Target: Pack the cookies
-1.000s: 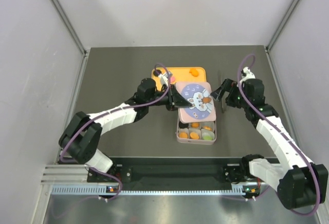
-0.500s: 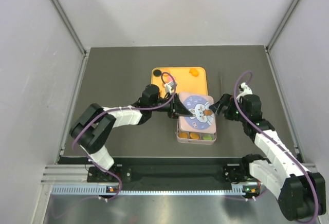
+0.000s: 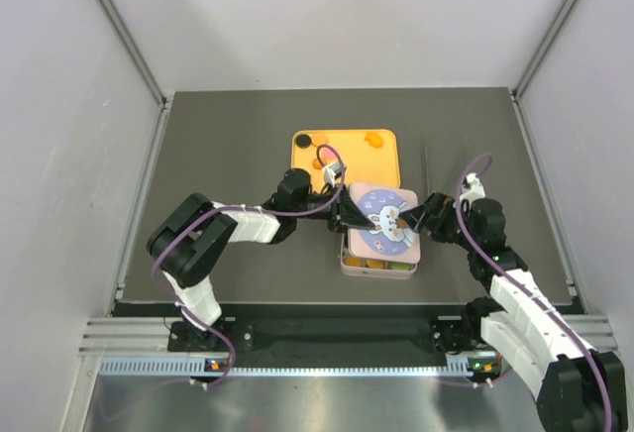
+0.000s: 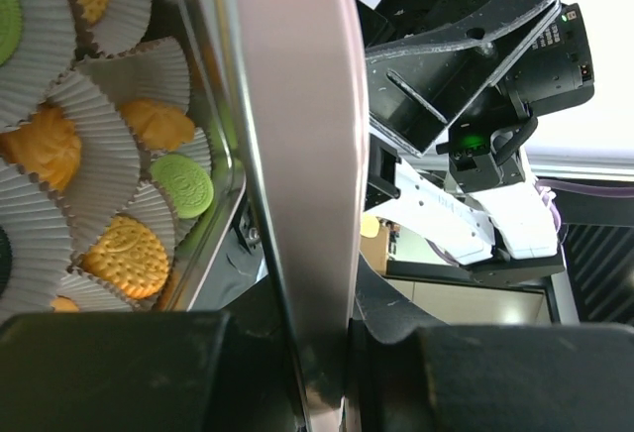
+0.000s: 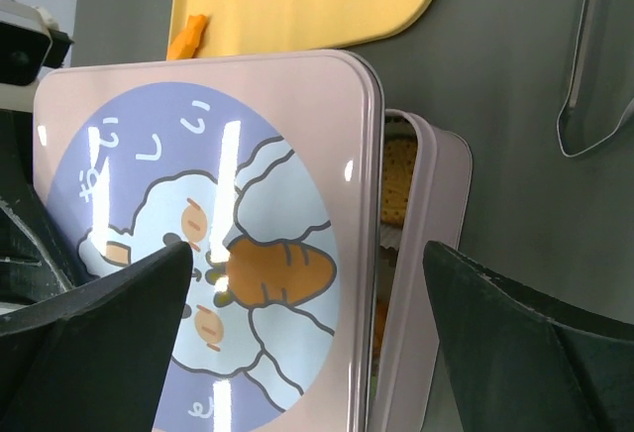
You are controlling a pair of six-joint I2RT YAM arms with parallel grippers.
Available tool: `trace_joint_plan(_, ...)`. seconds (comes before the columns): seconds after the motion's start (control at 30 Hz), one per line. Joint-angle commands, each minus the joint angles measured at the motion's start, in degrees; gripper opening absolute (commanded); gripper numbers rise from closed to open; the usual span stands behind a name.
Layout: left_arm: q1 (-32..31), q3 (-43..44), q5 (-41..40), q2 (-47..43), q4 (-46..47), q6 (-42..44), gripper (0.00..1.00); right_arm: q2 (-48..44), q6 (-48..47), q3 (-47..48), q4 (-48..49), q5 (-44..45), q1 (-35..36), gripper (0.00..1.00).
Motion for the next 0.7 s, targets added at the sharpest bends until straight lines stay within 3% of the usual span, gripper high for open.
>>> trace_joint_plan(0.0,-0.35,-0.90,1.79,1.75,8.83,-1.81,0.01,-0.72,1.74,-1.54,4.69,-1.61,0.24,1.00)
trace_joint_plan(0.5,-0.26,-1.34,2.85,5.62,11.92,-2.86,0.04,0.33,4.03,-5.85,9.88,-3.55,0.24,1.00)
trace_joint_plan(0.67,-0.26,-1.43,2.94,6.32,12.27,-2.60,0.07,0.24,3.94,-6.46,9.62,-2.67,0.32,0.93)
